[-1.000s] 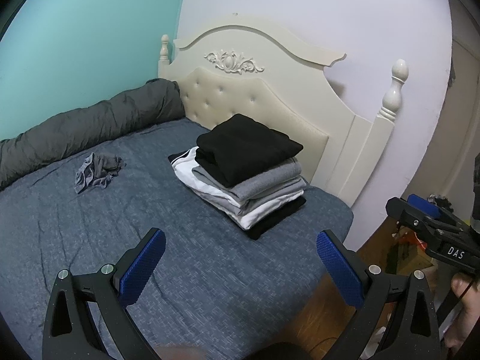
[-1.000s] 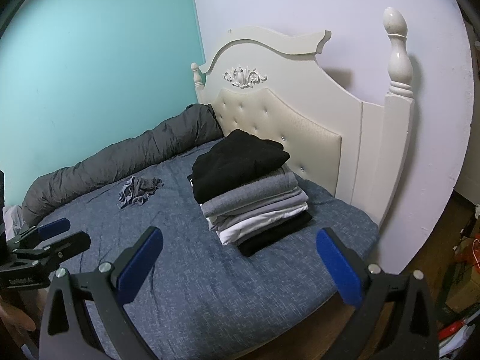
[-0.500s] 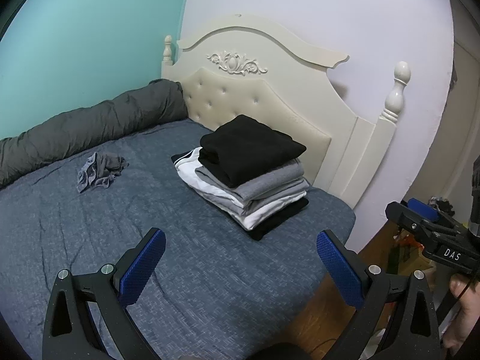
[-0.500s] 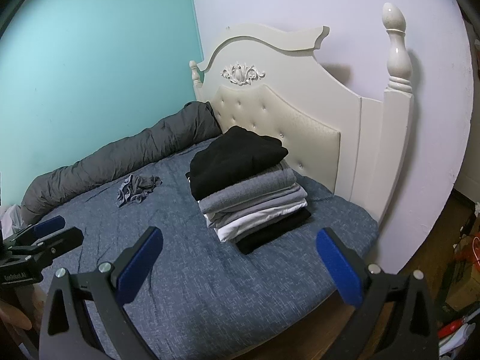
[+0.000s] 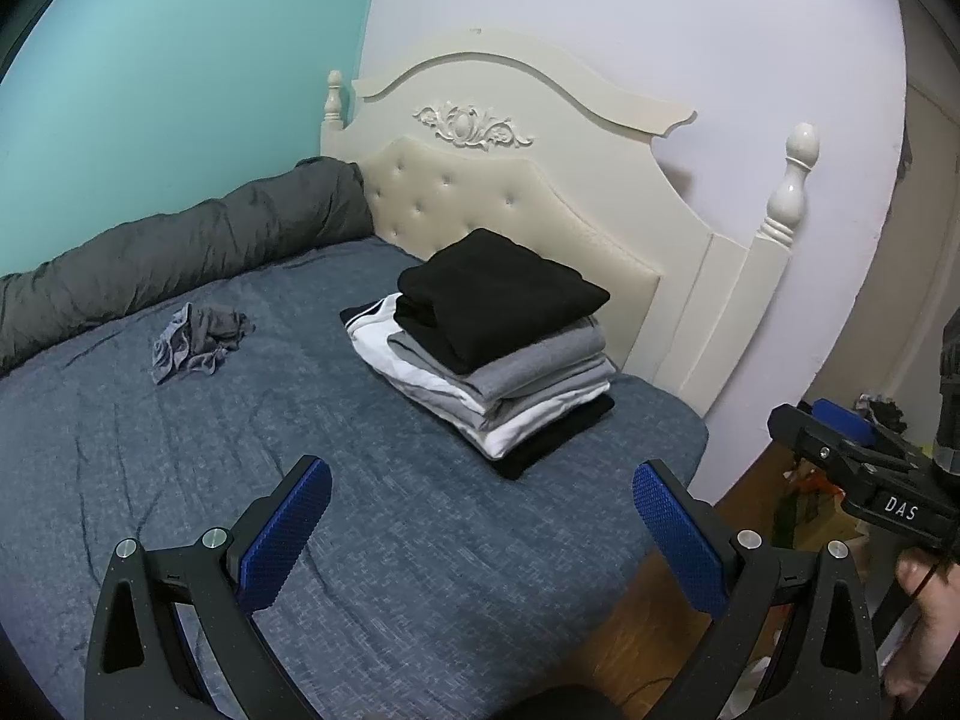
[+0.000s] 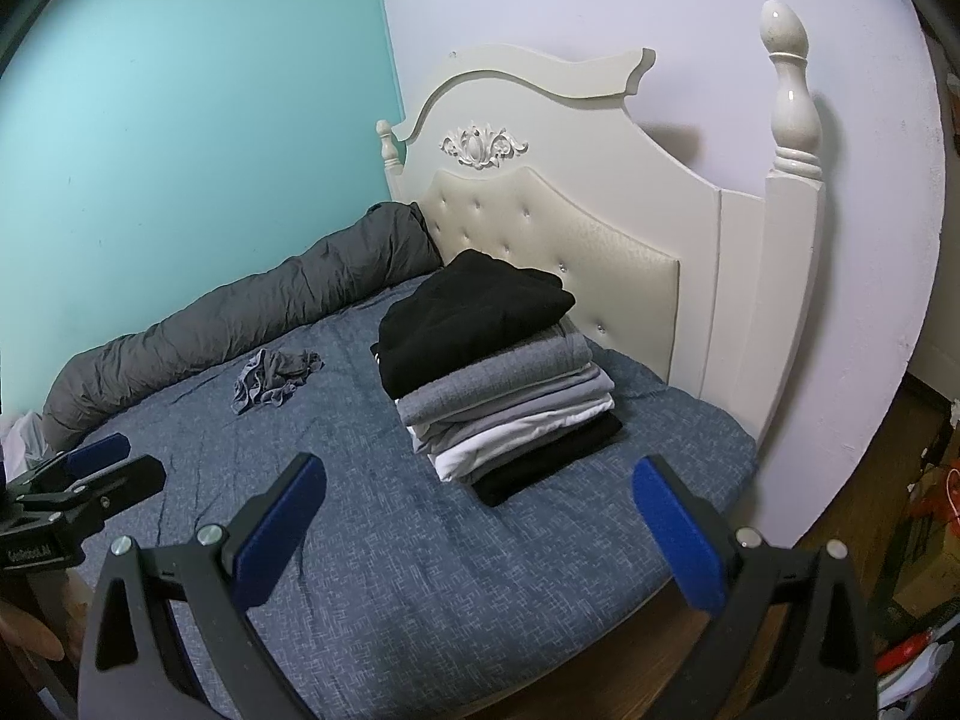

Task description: Fold clothes

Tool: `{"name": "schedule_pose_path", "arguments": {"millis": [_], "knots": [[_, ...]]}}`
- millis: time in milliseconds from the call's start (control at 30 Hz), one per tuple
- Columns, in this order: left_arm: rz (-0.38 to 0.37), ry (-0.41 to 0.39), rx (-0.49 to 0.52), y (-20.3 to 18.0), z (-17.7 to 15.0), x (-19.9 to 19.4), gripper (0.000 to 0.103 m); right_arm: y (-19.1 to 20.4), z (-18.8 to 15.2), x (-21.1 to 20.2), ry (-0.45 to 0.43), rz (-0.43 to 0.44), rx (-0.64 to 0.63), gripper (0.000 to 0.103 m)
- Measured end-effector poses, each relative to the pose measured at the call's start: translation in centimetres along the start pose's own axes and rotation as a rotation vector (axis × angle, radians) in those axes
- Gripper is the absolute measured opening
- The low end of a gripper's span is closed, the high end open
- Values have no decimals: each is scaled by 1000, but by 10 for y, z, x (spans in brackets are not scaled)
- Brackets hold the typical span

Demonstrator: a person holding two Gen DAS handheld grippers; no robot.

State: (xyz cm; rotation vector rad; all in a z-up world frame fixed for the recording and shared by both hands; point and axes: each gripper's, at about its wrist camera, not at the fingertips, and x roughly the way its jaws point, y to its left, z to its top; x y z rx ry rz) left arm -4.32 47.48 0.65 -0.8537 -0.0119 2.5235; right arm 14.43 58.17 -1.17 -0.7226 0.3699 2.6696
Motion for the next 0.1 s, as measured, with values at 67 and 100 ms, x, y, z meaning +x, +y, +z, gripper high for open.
{"name": "schedule_pose_path", "arguments": {"millis": [67,100], "knots": [[1,5,-1,0,-1,1,103,0,0,1,1,0,0,103],[4,5,2,0,-1,1,103,0,0,1,1,-1,-1,103]]}}
